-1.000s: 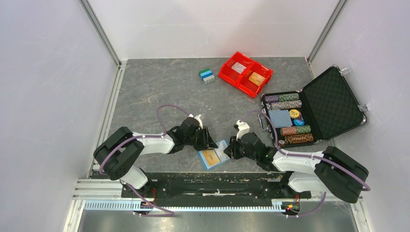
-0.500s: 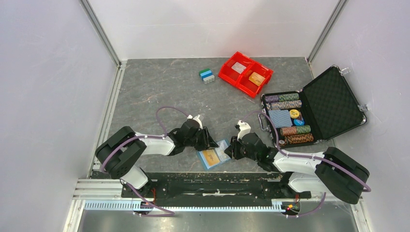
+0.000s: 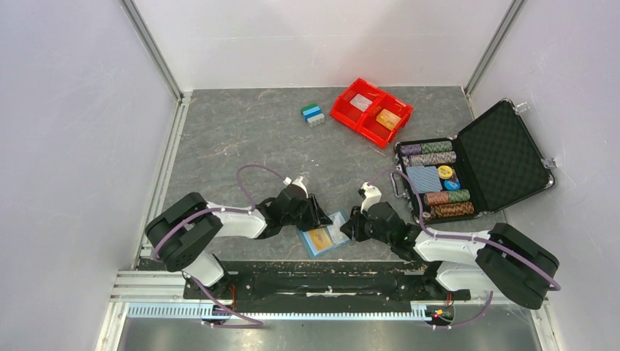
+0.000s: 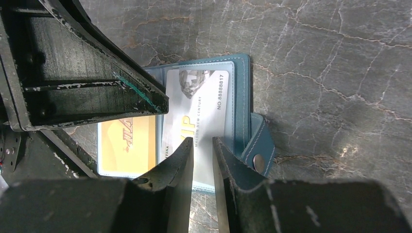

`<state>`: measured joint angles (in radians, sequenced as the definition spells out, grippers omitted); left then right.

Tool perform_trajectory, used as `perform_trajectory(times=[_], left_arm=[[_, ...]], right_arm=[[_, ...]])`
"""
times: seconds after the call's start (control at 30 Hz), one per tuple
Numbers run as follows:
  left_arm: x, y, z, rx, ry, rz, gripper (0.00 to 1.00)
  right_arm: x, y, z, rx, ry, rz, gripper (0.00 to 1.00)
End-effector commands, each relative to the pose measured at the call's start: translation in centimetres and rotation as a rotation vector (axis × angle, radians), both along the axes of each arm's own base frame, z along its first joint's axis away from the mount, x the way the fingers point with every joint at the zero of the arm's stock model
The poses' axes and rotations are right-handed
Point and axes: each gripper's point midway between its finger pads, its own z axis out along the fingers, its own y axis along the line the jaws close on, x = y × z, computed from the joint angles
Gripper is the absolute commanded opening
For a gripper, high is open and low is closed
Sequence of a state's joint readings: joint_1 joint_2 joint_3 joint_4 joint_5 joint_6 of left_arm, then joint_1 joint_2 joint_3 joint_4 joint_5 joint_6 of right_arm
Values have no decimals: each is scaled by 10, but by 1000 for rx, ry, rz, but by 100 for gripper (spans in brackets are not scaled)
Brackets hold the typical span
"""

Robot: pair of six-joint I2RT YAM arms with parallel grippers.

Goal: Take the credit cards out of the card holder
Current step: Remove the credit card from the card holder.

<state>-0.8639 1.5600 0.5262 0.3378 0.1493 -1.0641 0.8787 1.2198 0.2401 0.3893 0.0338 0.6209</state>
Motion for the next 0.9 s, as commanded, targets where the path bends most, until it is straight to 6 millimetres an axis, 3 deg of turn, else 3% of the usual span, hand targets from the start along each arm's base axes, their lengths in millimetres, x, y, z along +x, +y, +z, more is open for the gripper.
perform_trajectory(times=[0.0,0.4,0.87], left_arm=[[-16,4,-19,66,89,21,39],[-19,11,-22,92,139,118,40],[-14,-5,-6,-85,120,148,28]], right_arm=[[-14,-17,-23,-68,61,-2,23],[-14,-16,-22,-63,63,-3,23],[-15,-13,-21,-46,72,2,23]])
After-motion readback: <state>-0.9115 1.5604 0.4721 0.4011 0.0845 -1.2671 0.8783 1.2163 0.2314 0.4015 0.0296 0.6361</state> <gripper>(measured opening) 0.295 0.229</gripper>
